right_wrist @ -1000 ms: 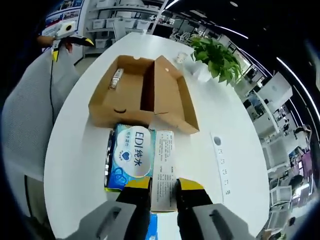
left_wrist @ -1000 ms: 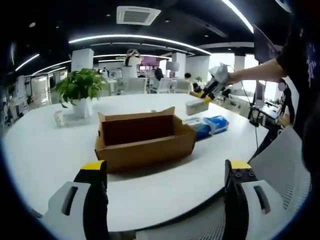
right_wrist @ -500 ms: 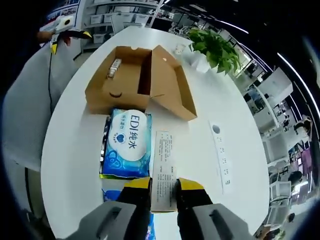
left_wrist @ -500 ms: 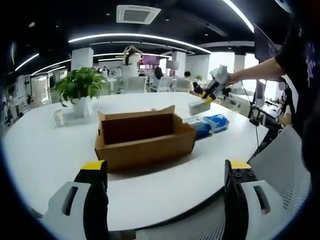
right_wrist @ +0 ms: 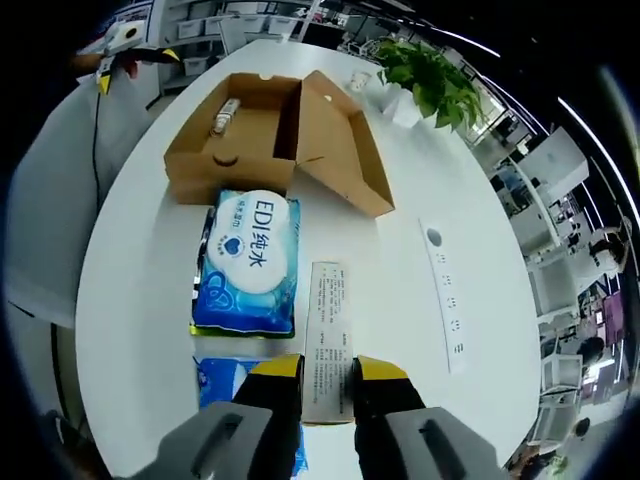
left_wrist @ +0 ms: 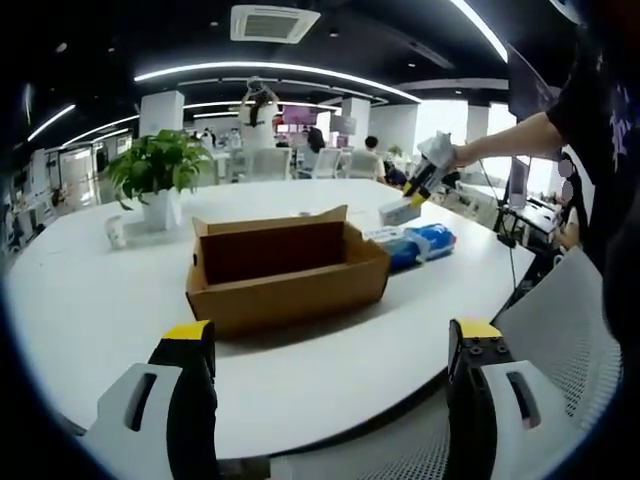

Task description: Operate the shoe box by opening the lid, removing the specified soft item, and placing it in the target area until the item is outside and the box remains undamaged.

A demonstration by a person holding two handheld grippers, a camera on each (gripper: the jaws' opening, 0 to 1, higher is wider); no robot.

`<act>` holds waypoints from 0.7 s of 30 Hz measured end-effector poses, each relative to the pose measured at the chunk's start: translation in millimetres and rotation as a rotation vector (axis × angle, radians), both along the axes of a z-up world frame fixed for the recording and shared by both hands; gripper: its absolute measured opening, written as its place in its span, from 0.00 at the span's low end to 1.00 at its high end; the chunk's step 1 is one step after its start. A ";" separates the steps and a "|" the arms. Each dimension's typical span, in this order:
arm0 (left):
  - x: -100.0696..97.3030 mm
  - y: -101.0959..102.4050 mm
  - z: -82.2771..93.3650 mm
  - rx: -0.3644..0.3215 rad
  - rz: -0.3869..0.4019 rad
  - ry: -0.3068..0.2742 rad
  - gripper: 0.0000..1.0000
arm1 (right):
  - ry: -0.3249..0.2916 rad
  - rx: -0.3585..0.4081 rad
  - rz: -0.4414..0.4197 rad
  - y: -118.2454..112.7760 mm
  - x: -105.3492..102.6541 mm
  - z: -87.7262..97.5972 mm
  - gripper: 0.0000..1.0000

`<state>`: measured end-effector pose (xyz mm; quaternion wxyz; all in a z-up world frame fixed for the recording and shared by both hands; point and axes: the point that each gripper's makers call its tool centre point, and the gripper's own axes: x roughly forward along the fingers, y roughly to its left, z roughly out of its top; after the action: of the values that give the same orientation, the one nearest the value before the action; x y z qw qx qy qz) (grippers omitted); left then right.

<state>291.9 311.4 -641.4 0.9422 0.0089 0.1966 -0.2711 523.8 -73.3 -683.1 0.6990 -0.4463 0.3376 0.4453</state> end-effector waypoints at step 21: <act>0.9 1.9 -4.1 0.016 0.001 0.020 0.95 | 0.026 -0.099 -0.029 -30.6 3.4 -21.5 0.15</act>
<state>292.8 313.3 -645.5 0.9402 0.0133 0.2084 -0.2692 527.2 -103.9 -704.6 0.6779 -0.4697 0.3747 0.4236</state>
